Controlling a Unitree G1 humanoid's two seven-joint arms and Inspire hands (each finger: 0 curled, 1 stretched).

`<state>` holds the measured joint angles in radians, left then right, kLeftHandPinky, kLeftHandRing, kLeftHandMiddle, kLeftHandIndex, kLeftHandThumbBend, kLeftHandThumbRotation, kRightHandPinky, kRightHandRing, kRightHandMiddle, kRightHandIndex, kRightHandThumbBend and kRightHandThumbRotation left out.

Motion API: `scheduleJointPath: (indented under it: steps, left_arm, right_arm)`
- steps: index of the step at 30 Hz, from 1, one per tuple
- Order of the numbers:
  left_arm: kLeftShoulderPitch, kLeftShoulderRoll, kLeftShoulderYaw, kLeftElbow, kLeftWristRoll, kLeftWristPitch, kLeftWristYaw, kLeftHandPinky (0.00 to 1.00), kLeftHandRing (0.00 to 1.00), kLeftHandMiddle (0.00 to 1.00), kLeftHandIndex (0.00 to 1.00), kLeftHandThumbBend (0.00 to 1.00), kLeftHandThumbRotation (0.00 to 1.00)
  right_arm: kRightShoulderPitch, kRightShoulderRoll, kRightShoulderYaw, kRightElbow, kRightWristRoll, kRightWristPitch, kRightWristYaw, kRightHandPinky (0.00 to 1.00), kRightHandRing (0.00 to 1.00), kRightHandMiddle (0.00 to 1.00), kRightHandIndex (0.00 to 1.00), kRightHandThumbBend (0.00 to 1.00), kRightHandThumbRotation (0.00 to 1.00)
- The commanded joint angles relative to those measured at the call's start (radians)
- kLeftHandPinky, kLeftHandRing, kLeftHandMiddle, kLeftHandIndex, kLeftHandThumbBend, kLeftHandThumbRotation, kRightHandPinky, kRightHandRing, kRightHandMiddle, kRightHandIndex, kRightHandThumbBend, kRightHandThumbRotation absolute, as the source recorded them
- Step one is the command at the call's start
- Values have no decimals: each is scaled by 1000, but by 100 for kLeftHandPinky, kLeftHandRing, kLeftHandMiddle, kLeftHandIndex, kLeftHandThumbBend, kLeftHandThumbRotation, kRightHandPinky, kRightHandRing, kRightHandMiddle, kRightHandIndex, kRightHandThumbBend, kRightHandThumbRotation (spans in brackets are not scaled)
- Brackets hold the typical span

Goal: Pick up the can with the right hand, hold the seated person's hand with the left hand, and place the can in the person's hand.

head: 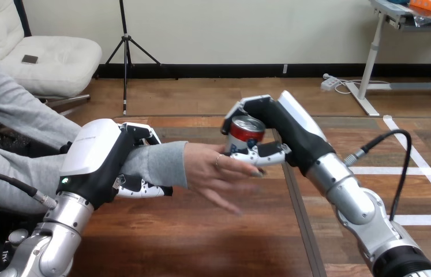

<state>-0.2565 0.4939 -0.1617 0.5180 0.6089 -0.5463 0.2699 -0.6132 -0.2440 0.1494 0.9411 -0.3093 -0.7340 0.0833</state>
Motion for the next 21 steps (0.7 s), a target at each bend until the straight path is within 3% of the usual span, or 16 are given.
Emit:
scheduleJointPath:
  steps: [1,21]
  left_arm:
    - [-90,-19,22,-37,-25,-15,34,16,20,29,41,78,0]
    - [-89,-23,19,-24,-27,-18,47,16,20,29,41,77,0]
  right_arm:
    - [-55,16,-2,-96,27,-10,9,31,35,42,46,63,0]
    - [-29,30,1,-165,35,-1,27,32,36,42,46,63,0]
